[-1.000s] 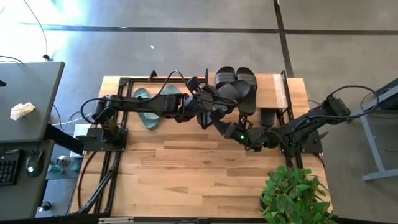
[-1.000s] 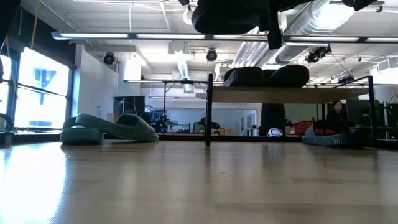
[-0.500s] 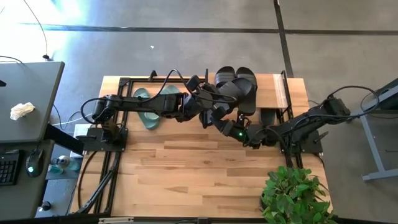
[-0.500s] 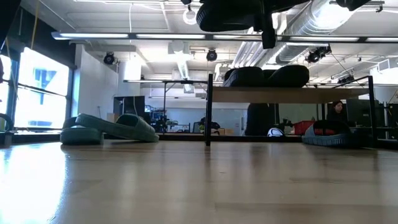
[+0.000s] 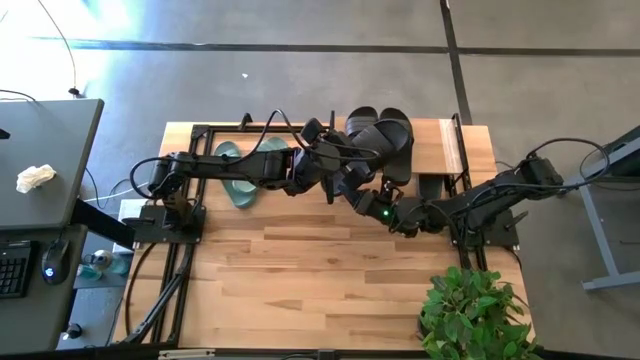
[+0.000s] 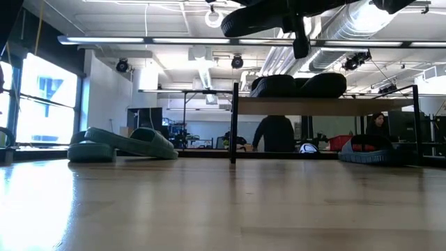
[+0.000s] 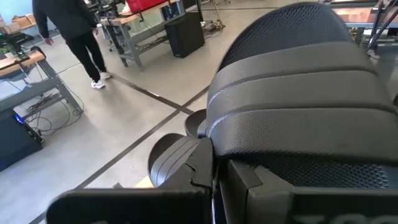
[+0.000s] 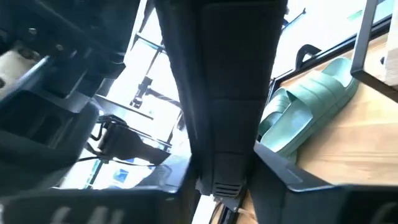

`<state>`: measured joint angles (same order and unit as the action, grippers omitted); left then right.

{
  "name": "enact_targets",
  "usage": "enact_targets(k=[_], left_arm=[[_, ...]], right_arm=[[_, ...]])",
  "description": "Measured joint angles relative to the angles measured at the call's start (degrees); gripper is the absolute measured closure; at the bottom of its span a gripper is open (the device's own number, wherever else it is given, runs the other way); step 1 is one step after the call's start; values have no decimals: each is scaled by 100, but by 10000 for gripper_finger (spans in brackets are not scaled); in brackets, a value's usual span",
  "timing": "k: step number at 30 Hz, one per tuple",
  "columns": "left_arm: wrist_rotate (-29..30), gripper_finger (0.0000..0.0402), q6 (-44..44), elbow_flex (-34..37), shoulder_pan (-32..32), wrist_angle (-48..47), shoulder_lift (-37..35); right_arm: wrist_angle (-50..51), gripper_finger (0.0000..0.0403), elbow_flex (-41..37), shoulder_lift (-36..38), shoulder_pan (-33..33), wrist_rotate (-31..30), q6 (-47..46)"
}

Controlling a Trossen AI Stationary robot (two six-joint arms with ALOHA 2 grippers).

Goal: Pick and place slides into the shelf
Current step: Put the black slipper under the shelf

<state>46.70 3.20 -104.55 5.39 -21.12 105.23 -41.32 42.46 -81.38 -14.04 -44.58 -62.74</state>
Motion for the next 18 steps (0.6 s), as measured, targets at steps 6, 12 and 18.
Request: enact_targets(k=[6, 12, 18], left_arm=[[-223, 373, -202, 0, -10, -30, 0], [-253, 328, -215, 0, -54, -385, -50], [-273, 284, -142, -11, -184, -1047, -342]], right_arm=[[237, 365, 0, -4, 4, -42, -14], [348, 365, 0, 13, 4, -16, 212], [989, 365, 0, 425, 3, 29, 339]])
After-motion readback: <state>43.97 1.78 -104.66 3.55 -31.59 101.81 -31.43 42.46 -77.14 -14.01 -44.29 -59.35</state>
